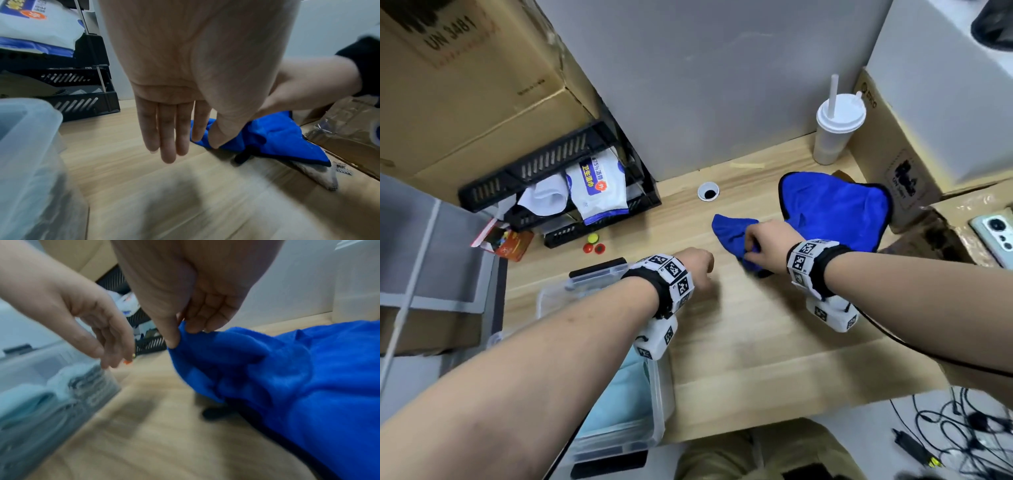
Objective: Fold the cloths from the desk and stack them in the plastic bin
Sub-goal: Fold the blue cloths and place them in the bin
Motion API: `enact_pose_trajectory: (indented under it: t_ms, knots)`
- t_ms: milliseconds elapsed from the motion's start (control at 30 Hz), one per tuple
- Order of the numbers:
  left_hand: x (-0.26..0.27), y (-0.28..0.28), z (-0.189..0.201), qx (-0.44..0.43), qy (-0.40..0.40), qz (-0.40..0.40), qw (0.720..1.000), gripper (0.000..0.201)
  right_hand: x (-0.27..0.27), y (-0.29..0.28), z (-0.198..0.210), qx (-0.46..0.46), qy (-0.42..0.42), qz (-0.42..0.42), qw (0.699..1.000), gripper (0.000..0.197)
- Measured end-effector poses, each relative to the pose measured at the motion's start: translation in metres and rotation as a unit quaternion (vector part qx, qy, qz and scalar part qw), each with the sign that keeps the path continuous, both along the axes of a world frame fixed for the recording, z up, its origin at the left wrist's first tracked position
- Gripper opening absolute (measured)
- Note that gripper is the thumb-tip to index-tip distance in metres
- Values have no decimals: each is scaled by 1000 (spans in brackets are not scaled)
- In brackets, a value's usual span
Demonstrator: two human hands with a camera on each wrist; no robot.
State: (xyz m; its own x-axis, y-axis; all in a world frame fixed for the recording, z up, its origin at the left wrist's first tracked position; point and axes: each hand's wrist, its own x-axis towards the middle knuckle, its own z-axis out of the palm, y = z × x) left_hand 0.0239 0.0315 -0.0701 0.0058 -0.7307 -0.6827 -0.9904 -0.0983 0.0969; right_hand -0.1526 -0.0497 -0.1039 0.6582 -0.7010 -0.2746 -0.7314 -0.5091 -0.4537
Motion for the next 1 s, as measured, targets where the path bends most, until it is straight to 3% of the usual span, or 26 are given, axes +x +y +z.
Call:
enact_pose_trajectory:
  t_ms: [100, 200, 267, 400, 567, 767, 900, 1000]
  knots:
    - [-2, -9, 21, -66, 95, 78, 990, 51, 13, -9, 30, 81, -103, -62, 989, 30]
    - [-8, -27, 51, -130, 193, 124, 965, 60, 30, -22, 67, 108, -142, -65, 982, 14]
    - [-6, -38, 67, -183, 200, 142, 952, 64, 36, -32, 93, 109, -179, -73, 975, 8]
    - [7, -51, 108, -276, 196, 147, 930, 15, 43, -47, 142, 89, -234, -67, 966, 7]
    - [27, -57, 136, -341, 203, 184, 899, 20, 45, -63, 169, 60, -277, -85, 955, 6]
    - [52, -48, 140, -332, 170, 173, 911, 27, 40, -63, 166, -13, -255, -89, 963, 14]
    - [61, -37, 138, -375, 204, 196, 883, 28, 35, -56, 162, -23, -182, -53, 982, 24]
    - [61, -32, 141, -402, 190, 170, 880, 27, 31, -52, 159, 14, -111, -20, 994, 38]
